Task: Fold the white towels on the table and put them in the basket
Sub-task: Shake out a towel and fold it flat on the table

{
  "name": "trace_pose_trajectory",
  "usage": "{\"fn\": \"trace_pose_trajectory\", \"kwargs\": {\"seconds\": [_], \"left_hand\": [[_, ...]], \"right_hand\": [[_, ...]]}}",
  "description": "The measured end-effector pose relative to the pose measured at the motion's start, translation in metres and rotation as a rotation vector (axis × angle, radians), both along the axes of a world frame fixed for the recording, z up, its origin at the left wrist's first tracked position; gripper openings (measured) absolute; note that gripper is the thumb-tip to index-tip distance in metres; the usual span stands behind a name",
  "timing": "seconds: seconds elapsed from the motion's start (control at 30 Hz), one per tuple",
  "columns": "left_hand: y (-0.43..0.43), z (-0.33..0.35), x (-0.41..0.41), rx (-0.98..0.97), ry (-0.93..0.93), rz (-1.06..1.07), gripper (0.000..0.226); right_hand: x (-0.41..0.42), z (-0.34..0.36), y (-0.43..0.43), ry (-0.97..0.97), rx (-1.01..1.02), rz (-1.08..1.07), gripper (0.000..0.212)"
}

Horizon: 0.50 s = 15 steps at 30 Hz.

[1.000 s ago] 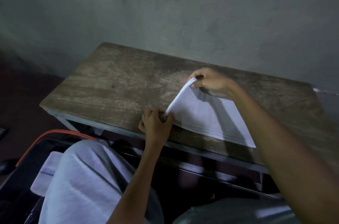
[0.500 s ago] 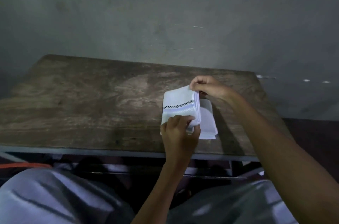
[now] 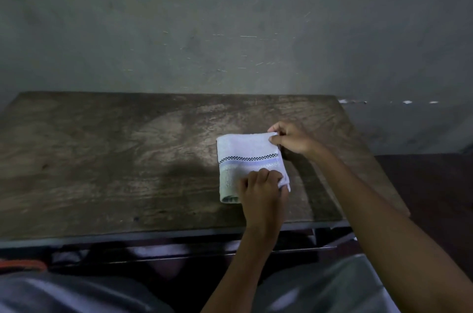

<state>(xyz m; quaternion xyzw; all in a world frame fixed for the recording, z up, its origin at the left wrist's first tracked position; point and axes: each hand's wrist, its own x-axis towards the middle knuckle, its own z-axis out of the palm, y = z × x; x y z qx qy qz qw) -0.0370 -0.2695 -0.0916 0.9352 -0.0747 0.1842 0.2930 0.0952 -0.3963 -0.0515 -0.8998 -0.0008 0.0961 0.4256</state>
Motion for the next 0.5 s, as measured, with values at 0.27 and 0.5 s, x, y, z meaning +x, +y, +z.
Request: {"fn": "trace_pose_trajectory", "kwargs": {"seconds": [0.27,0.5], "left_hand": [[0.038,0.032,0.027,0.053,-0.028,-0.121,0.029],[0.089,0.02,0.104,0.63,0.175,-0.514,0.045]], "right_hand": [[-0.023,-0.012,-0.003,-0.204,-0.177,-0.176,0.019],[-0.128,-0.011,0.032,-0.409,-0.545,0.105,0.045]]}}
